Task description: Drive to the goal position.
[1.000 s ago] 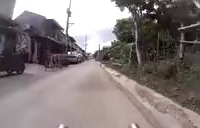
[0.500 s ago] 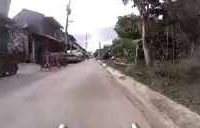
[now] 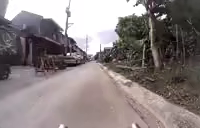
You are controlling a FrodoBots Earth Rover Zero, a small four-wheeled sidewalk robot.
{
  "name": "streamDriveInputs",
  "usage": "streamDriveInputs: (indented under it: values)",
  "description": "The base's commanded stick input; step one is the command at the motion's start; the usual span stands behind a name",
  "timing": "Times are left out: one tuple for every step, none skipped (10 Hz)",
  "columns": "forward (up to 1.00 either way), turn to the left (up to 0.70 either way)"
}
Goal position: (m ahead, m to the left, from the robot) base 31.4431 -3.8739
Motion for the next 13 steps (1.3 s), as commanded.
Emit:
streamDriveInputs:
  values:
    - [1.0,0.02]
    - [1.0,0.02]
    - [1.0,0.02]
    - [1.0,0.02]
    - [1.0,0.02]
    - [1.0,0.02]
    - [1.0,0.02]
    - [1.0,0.02]
    - [1.0,0.02]
    - [1.0,0.02]
    - [1.0,0.02]
    - [1.0,0.02]
    - [1.0,0.02]
